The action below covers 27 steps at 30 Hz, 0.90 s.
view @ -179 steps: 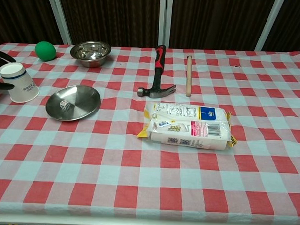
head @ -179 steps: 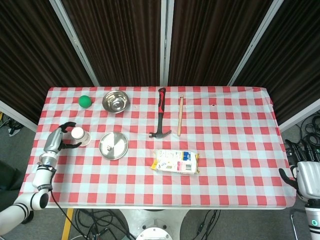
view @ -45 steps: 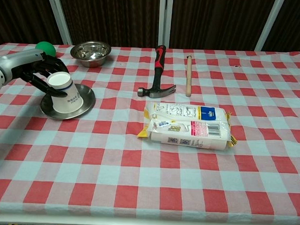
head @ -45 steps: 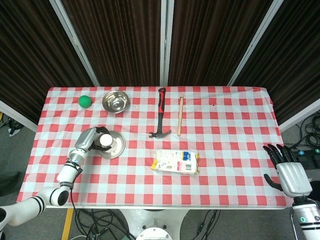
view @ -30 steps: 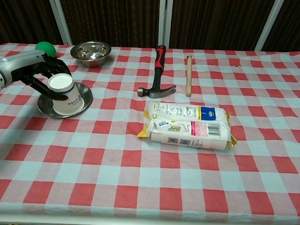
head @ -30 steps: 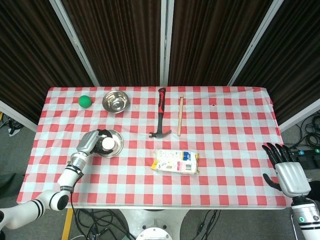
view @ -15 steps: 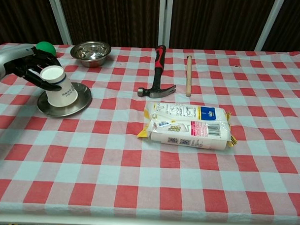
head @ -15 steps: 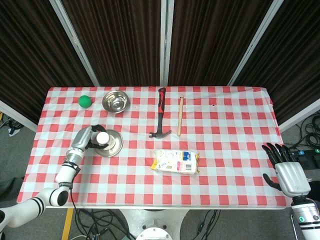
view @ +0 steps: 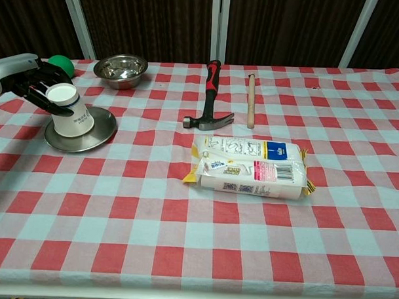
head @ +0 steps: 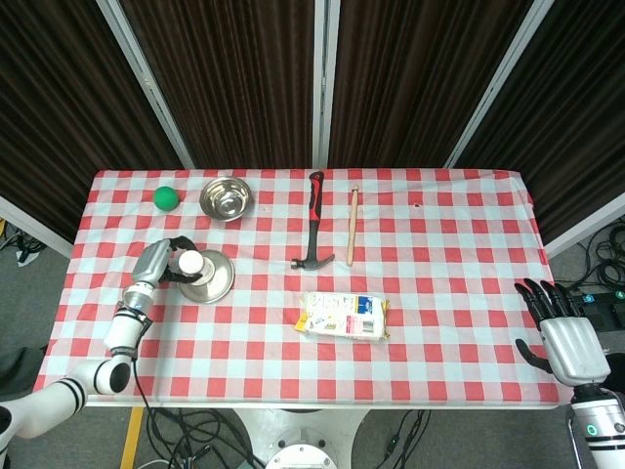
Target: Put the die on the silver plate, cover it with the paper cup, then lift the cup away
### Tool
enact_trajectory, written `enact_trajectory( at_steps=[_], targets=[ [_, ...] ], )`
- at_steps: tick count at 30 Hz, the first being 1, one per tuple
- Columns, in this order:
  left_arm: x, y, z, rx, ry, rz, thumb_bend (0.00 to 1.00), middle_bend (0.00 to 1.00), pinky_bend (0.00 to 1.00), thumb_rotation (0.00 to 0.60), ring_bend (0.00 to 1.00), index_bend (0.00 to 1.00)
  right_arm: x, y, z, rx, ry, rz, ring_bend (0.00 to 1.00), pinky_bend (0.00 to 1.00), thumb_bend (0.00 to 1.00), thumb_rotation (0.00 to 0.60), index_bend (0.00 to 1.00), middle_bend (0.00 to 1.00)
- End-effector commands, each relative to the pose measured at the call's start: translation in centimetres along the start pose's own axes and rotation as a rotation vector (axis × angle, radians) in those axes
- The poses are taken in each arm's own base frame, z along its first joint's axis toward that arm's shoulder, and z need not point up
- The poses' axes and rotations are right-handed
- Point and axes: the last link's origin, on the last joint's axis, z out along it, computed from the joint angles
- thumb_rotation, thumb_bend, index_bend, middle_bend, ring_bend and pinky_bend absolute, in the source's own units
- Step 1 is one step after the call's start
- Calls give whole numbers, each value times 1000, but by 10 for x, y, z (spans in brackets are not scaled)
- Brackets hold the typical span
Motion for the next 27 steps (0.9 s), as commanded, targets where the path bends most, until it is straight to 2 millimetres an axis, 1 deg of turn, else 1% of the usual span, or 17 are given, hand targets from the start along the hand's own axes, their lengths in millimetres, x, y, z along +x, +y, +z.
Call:
enact_trajectory(
  at_steps=[1, 3, 5, 8, 13, 17, 18, 19, 22, 24, 27],
  targets=[
    [16, 8, -11, -41, 40, -115, 233, 407, 273, 600, 301, 491, 1, 0, 0, 1, 5, 2, 0, 0, 224, 600, 60, 44],
    [27, 5, -11, -36, 79, -135, 233, 407, 273, 600, 301, 491, 2, -1, 0, 5, 7, 1, 0, 0, 223, 600, 60, 45],
    [39, -2, -7, -9, 123, -141, 234, 407, 272, 600, 301, 491, 2, -1, -1, 8, 7, 0, 0, 0, 224, 600, 60, 45],
    [50, -14, 3, 48, 149, -101, 234, 406, 271, 600, 301, 491, 2, 0, -1, 5, 6, 3, 0, 0, 224, 600, 60, 45],
    [49, -32, 21, 152, 126, -53, 233, 393, 265, 600, 270, 477, 0, 0, -3, 1, 4, 8, 0, 0, 224, 600, 60, 46],
    [40, -39, 30, 199, 98, -56, 231, 358, 234, 600, 228, 428, 1, 1, -4, -1, 9, 7, 0, 0, 223, 600, 60, 47],
    [37, -40, 30, 202, 86, -63, 229, 333, 221, 600, 210, 388, 1, 1, -4, -2, 10, 5, 0, 0, 223, 600, 60, 47],
    [37, -40, 30, 200, 86, -65, 228, 310, 211, 600, 195, 352, 2, 1, -4, -2, 11, 4, 0, 0, 223, 600, 60, 47],
    [45, -38, 24, 158, 159, -65, 216, 200, 179, 600, 120, 171, 4, 1, -5, -4, 17, 1, 0, 0, 223, 600, 60, 47],
    [52, -38, 16, 128, 204, -61, 207, 184, 158, 600, 107, 136, 5, 2, -5, -7, 20, 0, 0, 0, 223, 600, 60, 47],
    [67, -43, -5, 90, 245, -27, 206, 184, 131, 600, 107, 131, 6, 4, -6, -13, 23, 1, 0, 0, 225, 600, 60, 47]
  ],
)
